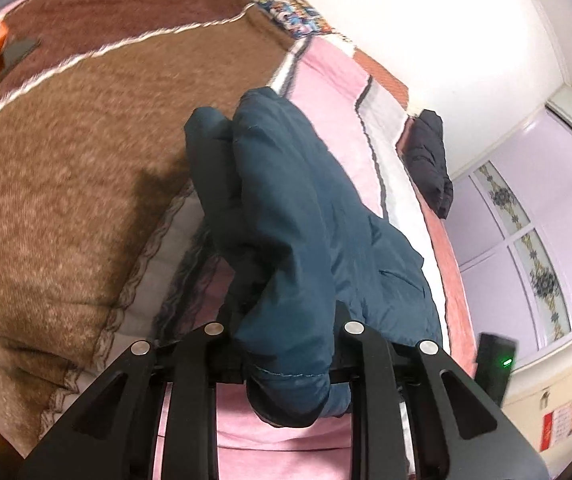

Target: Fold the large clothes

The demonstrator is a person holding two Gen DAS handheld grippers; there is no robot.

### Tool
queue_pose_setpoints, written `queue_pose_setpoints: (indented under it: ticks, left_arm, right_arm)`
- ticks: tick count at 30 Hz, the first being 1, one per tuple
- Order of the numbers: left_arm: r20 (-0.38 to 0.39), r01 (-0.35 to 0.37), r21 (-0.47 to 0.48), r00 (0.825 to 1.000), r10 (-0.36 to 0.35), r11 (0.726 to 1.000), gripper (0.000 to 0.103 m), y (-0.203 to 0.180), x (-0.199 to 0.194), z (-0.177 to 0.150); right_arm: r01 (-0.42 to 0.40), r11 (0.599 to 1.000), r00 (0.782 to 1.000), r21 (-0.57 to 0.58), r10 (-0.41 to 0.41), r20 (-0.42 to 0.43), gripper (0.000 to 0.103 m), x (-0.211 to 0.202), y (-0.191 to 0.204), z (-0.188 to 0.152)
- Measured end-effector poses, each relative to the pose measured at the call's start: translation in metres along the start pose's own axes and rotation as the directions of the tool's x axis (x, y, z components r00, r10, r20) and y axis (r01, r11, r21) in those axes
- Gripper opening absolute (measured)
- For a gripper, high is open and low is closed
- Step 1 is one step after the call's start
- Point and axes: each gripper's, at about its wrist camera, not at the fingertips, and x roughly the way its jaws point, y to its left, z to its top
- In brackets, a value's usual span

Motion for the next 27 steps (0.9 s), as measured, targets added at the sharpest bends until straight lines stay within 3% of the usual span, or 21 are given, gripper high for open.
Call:
queue_pose_setpoints:
  ticks: [9, 12, 16, 19, 21, 27]
  left_arm:
    - [0.048, -0.013, 0.217, 0.999, 0.003, 0.976, 0.023, -0.060, -0.013, -0.006]
    - [0.057, -0.013, 0.281, 0.998, -0.004, 0.960, 0.023, -0.079, -0.014, -0.008]
    - [0.060, -0.004, 0.347, 0.998, -0.017, 0.938, 0.023, -0.102, -0.012, -0.013]
    - [0.049, 0.016, 0.386, 0.998, -0.038, 0.922, 0.023, -0.123, -0.009, -0.016]
    - [0.037, 0.030, 0.420, 0.998, -0.050, 0.907, 0.023, -0.139, -0.006, -0.019]
    - [-0.046, 0.101, 0.553, 0.995, -0.091, 0.827, 0.023, -0.196, 0.019, -0.043]
  right_arm:
    - [0.025, 0.982, 0.991, 0.189, -0.049, 0.123, 0.000, -0.052, -0.073, -0.019]
    - [0.066, 0.960, 0.981, 0.271, -0.112, 0.159, 0.000, -0.062, -0.104, -0.021]
    - [0.052, 0.943, 0.984, 0.328, -0.104, 0.143, 0.000, -0.056, -0.131, -0.019]
    - [0.054, 0.948, 0.990, 0.314, -0.092, 0.108, 0.000, -0.036, -0.121, -0.013]
    - [0.040, 0.951, 0.992, 0.306, -0.074, 0.103, 0.000, -0.024, -0.116, -0.012]
    - [-0.050, 0.952, 0.993, 0.303, 0.014, 0.119, 0.000, -0.014, -0.123, -0.010]
